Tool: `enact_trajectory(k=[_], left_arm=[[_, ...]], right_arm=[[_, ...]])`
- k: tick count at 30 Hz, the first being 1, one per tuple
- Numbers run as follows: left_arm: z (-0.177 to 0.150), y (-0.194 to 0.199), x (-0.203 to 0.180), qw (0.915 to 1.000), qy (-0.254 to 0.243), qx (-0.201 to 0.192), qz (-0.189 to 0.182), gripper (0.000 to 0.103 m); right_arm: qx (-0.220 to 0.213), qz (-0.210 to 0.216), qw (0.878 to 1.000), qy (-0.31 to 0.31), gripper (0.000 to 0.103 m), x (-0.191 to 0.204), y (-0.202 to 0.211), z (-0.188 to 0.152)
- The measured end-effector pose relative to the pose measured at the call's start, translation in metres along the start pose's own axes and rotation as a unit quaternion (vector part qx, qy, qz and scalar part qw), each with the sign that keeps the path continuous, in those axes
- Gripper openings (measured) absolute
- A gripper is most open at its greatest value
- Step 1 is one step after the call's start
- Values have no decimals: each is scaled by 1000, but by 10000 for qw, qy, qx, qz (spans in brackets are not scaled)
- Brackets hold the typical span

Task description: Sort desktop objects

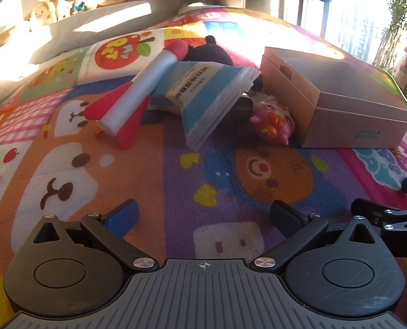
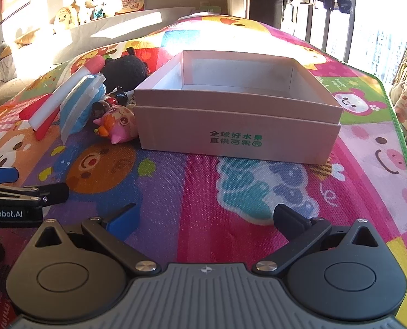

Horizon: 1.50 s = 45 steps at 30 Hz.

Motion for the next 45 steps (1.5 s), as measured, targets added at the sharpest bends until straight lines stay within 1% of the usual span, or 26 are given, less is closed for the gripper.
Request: enact_trajectory(k=[6, 12, 14, 16, 19, 23, 27, 30, 32, 33, 37, 38, 40, 41, 42, 43, 44, 45], left_arm=[[1, 4, 0, 9996, -73, 261, -57, 103], [-4, 8, -2, 9998, -59, 164, -6, 103], [-1, 7, -2, 9997, -20, 225, -16, 103], [4, 5, -2, 9996, -20, 258, -105, 103], [11, 0, -7, 9994, -48, 201, -284, 103], [22, -14, -19, 9997, -181, 109, -133, 103], [33, -23, -24, 9997, -187, -5, -164, 103], [41, -26, -26, 9994, -202, -180, -211, 103], [48, -26, -25, 9986, -226, -361, -321, 103], [53, -27, -25, 9982, -227, -466, -300, 103], [74, -39, -12, 9967, -156, -774, 162, 103], [78, -41, -6, 9950, -175, -867, 470, 103], [85, -44, 10, 9876, -168, -1024, 1174, 103], [87, -46, 21, 9855, -58, -990, 1377, 103], [87, -46, 33, 9850, 101, -918, 1460, 103], [87, -45, 45, 9853, 263, -842, 1460, 103], [86, -42, 52, 9860, 398, -819, 1393, 103], [83, -35, 59, 9872, 532, -894, 1208, 103]], right_arm=[[168, -21, 9999, 12, 103, -1, 9, -5], [216, 79, 9997, 118, 103, -4, 16, -10], [214, 87, 9997, 127, 103, -4, 16, -10], [216, 89, 9996, 146, 103, -3, 15, -10], [231, 118, 9995, 179, 103, -4, 14, -9], [224, 131, 9995, 180, 103, -3, 14, -9], [210, 144, 9995, 168, 103, -3, 13, -9], [209, 143, 9995, 167, 103, -4, 13, -9], [205, 150, 9995, 163, 103, -4, 13, -9], [202, 150, 9995, 165, 103, -4, 13, -9], [190, 139, 9996, 163, 103, -3, 13, -9], [188, 136, 9996, 162, 103, -3, 13, -10], [187, 138, 9996, 163, 103, -4, 13, -10], [188, 142, 9996, 162, 103, -4, 13, -10], [186, 146, 9996, 159, 103, -4, 13, -10], [185, 150, 9996, 160, 103, -4, 13, -10], [188, 156, 9996, 164, 103, -4, 13, -9], [191, 161, 9995, 169, 103, -4, 13, -9]])
Point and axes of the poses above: each gripper's, at about its wrist camera, not at the fingertips, and y roughly against the way its jaws point, x to its left, z to its top, the point moved 1 cm from there along -y, roughly the way its jaws point, and after that the axes turned 2 degrees about x, right-handed, at the moved point
